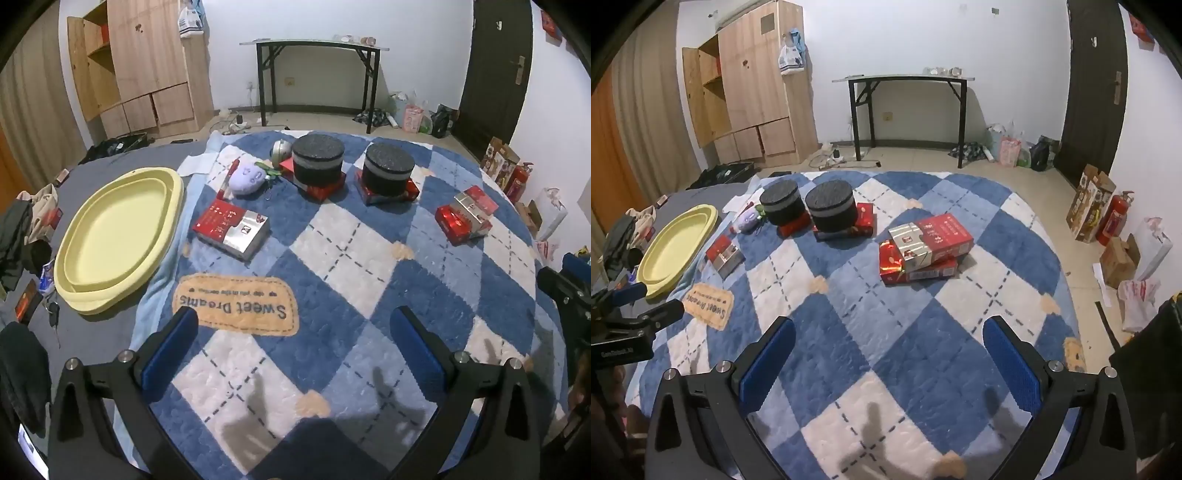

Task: Organize rigid objects

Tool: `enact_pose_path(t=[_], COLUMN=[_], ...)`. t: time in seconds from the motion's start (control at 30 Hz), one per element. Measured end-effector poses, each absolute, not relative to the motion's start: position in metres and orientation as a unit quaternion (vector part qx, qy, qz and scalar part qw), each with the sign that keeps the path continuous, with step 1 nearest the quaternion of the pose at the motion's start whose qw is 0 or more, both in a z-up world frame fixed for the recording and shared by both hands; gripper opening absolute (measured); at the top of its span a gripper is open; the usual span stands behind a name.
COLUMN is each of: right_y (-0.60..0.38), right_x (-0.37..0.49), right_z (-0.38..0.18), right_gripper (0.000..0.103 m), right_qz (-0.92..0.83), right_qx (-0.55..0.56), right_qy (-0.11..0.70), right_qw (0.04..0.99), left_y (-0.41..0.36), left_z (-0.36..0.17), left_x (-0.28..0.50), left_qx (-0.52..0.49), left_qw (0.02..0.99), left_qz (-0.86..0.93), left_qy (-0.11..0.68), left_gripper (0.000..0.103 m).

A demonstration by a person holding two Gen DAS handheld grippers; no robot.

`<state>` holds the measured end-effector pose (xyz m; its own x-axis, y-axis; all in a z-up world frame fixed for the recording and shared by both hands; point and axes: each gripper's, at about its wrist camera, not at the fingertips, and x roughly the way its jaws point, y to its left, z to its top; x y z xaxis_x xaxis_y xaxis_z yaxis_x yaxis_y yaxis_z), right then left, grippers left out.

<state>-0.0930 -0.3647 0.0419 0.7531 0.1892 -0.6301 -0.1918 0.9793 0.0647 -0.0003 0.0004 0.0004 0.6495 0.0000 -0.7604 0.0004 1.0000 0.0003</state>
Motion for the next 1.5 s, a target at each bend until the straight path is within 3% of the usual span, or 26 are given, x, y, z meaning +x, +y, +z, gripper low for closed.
enact_pose_path(t=[1.5], right_y=[-0.356], right_x=[-0.089], right_z=[0.032], right_gripper=[0.103], right_qz=[0.109], right_qx=[-0.020], right_qy=[0.353], right_qw=[0.929], left_y=[0.003], left_z=[-0.003], left_x=[0.004], left_qx=[-0.018], left_qw=[0.907], left_qz=[0.004], left_qy=[0.421], left_gripper=[0.103])
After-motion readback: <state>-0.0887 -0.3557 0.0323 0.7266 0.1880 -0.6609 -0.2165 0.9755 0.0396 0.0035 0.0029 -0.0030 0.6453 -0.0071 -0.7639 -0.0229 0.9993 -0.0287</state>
